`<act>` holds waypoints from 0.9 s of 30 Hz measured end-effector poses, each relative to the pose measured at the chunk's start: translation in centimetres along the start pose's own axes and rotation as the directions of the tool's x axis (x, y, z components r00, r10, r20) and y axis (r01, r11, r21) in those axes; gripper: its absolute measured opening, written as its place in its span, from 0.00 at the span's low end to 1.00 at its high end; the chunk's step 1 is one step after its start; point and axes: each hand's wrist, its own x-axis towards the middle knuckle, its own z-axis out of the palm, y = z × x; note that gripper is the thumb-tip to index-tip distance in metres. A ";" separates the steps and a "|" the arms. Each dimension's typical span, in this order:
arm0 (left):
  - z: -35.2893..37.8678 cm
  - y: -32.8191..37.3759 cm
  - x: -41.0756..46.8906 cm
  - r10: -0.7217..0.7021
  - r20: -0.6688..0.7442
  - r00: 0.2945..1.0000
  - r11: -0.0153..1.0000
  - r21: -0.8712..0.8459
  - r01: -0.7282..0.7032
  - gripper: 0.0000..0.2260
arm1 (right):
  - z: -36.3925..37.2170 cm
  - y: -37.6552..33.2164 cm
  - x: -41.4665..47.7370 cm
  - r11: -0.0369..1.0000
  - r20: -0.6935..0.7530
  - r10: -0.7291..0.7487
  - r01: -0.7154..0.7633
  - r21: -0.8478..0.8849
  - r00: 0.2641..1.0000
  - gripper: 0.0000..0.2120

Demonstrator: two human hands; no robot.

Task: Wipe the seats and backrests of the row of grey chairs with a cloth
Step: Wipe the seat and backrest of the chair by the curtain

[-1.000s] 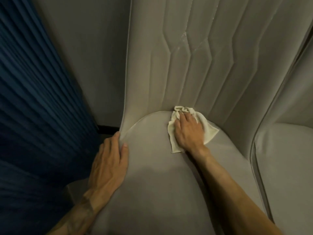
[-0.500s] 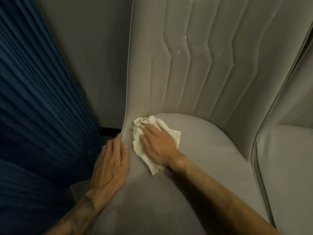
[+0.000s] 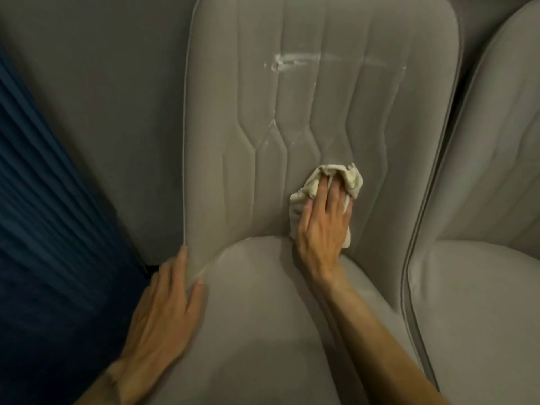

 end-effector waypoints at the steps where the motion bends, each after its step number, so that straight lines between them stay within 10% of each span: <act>1: -0.4 0.9 1.4 0.034 -0.060 0.998 0.999 -0.016 -0.035 0.34 | -0.2 0.1 1.1 0.999 -0.020 -0.005 0.004 -0.036 1.000 0.28; 12: -4.7 9.0 17.3 0.242 -0.632 0.737 0.954 0.016 -0.300 0.35 | -6.1 1.2 18.1 0.899 -0.245 -0.298 0.184 -0.399 0.923 0.28; 18: -6.6 9.2 20.9 0.400 -0.698 0.594 0.902 0.188 -0.388 0.32 | -4.7 3.1 10.2 0.844 0.064 -0.299 0.296 -0.448 0.952 0.30; 27: -6.0 8.6 21.7 0.418 -0.726 0.547 0.888 0.198 -0.415 0.31 | -6.2 2.0 18.0 0.891 -0.230 -0.286 0.170 -0.421 0.930 0.30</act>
